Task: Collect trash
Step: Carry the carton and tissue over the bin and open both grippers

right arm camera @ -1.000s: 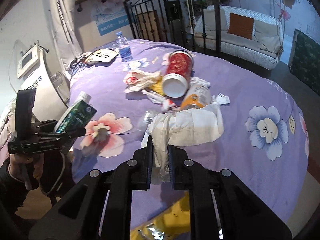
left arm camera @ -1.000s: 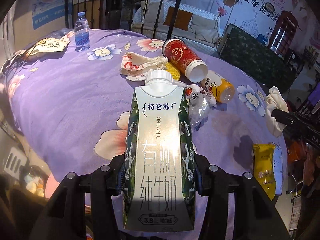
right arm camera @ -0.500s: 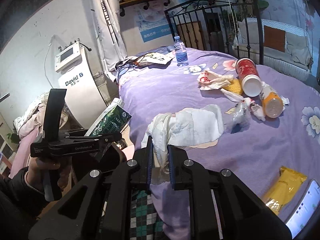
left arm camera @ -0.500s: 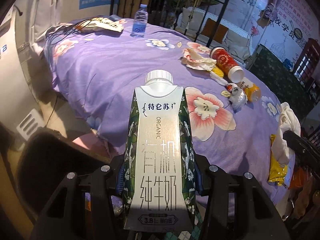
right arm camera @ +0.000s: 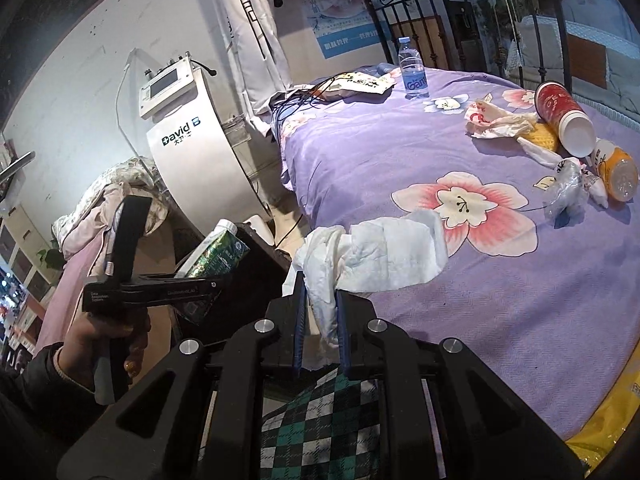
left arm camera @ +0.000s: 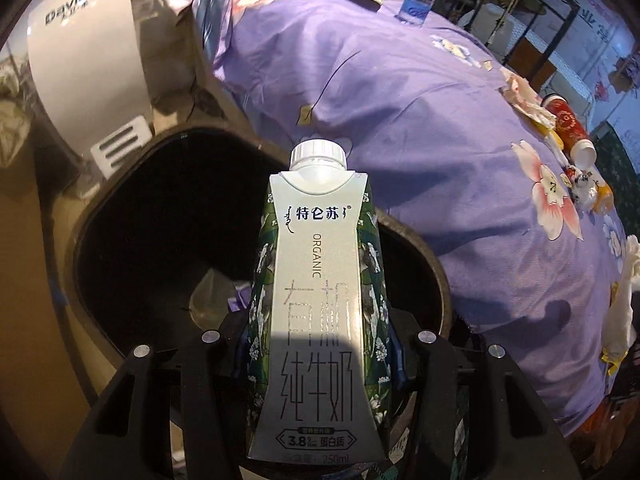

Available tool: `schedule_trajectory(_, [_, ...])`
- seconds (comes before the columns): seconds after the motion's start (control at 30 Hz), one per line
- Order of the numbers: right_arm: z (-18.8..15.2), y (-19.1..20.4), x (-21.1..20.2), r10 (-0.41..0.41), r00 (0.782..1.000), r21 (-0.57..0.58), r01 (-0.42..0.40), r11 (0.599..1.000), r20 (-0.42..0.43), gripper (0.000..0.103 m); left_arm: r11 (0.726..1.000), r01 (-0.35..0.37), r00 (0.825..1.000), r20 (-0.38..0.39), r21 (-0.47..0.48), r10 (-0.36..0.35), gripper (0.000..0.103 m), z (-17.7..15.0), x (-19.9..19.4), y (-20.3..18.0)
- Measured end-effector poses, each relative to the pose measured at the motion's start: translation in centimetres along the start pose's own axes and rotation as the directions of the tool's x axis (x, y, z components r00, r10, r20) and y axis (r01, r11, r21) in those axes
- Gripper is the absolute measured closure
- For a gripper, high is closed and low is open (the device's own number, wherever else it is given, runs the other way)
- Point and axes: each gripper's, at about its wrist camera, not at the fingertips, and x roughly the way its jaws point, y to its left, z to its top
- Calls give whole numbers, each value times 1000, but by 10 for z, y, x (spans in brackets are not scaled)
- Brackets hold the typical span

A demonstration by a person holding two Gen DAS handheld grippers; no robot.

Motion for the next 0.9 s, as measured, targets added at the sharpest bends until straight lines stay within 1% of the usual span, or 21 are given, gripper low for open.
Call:
schedule_trajectory(0.07, [-2, 0, -1, 2, 1000, 2, -2, 1000, -2, 89, 997, 18, 998, -58, -68, -22, 53, -1, 14, 12])
schedule_trajectory(0.1, [-4, 0, -1, 2, 1000, 4, -2, 1000, -4, 89, 995, 26, 997, -76, -101, -34, 53, -1, 20, 18])
schedule_trajectory(0.13, [-5, 0, -1, 3, 1000, 6, -3, 1000, -8, 89, 993, 19, 996, -89, -118, -30, 53, -2, 25, 21])
schedule_trajectory(0.2, [-8, -1, 0, 6, 1000, 11, -5, 1000, -17, 89, 993, -8, 994, -113, -121, -6, 53, -2, 34, 25])
schedule_trajectory(0.33, [-12, -1, 4, 11, 1000, 16, -11, 1000, -28, 89, 992, -36, 985, -171, -120, 15, 52, -2, 47, 27])
schedule_trajectory(0.37, [-12, -1, 5, 16, 999, 19, -15, 1000, -30, 89, 992, -40, 984, -177, -123, 17, 50, -2, 49, 27])
schedule_trajectory(0.43, [-14, 1, 7, 19, 999, 16, -18, 1000, -37, 89, 992, -59, 982, -184, -116, 37, 38, -2, 49, 27])
schedule_trajectory(0.5, [-15, 3, 10, 21, 999, 11, -20, 1000, -46, 89, 992, -51, 986, -165, -117, 31, 32, -1, 45, 28])
schedule_trajectory(0.6, [-17, 7, 16, 37, 998, 11, -36, 999, -60, 89, 991, -61, 991, -128, -117, 46, 30, 0, 34, 30])
schedule_trajectory(0.67, [-18, 9, 21, 58, 996, 12, -58, 998, -73, 89, 989, -78, 995, -79, -124, 69, 29, 2, 21, 33])
schedule_trajectory(0.73, [-19, 13, 27, 86, 992, 11, -85, 996, -91, 89, 987, -104, 995, -17, -122, 102, 26, 4, 6, 34])
schedule_trajectory(0.8, [-20, 19, 34, 116, 987, 10, -115, 993, -109, 89, 983, -153, 986, 54, -101, 159, 25, 5, -10, 31])
schedule_trajectory(0.87, [-20, 26, 43, 159, 978, 11, -159, 987, -132, 89, 978, -191, 971, 131, -80, 200, 22, 5, -27, 25])
schedule_trajectory(0.9, [-19, 31, 48, 181, 973, 10, -181, 983, -143, 88, 975, -208, 962, 166, -75, 218, 18, 5, -35, 23])
